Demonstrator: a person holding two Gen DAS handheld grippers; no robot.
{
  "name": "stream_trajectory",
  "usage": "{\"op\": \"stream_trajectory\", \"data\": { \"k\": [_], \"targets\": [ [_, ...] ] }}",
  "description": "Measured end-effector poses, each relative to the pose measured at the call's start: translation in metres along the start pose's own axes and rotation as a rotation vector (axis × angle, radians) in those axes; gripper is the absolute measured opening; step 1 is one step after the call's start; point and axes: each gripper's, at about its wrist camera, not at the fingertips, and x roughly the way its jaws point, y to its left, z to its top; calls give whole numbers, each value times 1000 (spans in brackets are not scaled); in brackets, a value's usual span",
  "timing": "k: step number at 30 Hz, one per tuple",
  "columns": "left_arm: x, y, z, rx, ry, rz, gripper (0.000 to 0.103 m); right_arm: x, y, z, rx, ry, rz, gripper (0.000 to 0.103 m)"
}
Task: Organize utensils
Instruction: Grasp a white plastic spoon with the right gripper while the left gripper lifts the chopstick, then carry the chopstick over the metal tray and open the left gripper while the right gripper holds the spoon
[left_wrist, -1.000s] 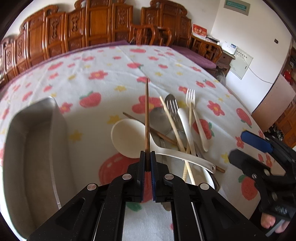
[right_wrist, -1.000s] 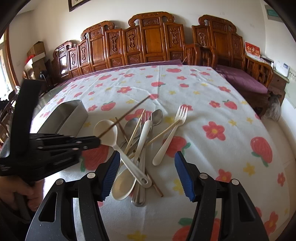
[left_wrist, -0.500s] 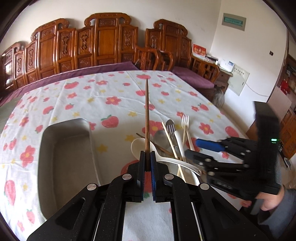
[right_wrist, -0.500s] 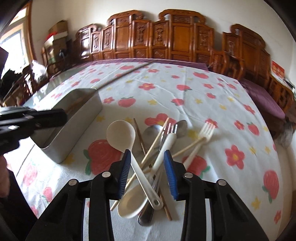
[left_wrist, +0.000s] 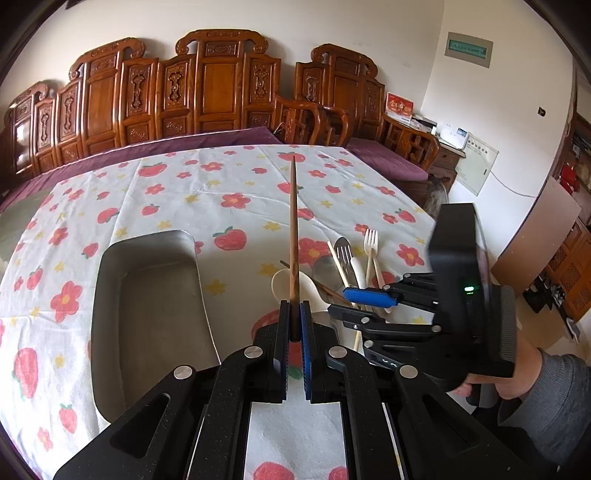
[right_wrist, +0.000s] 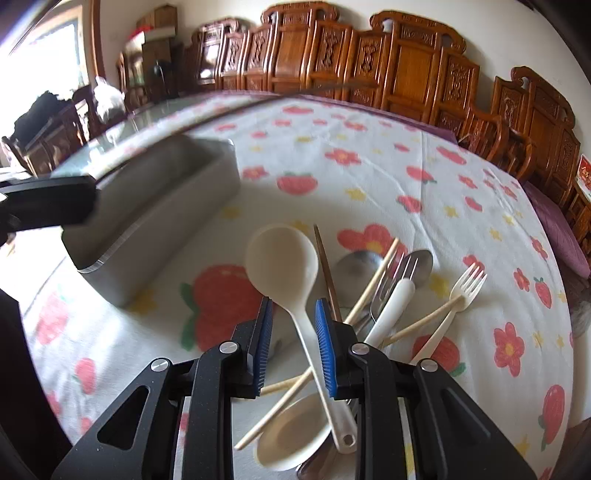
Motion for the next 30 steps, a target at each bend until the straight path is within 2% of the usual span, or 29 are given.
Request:
{"op": "stream_trajectory", "data": {
  "k": [2,9,12,18,30],
  "targets": [
    [1,2,-1,-1,0,1,4,5,-2,-2,10,28,-16,25],
    [0,8,0,-11,-6,5,4,13,3,-7,-10,78,11,24],
    [-1,10,-1,-9,-7,3,4,16,4,-7,-9,84,-3,12],
    [-7,11,1,-8,-18,14,4,5,5,-2,0,33,-2,5],
    [-32,36,-2,-46,-20,90,4,-38,-8,11,72,-147,-39,5]
  ]
}}
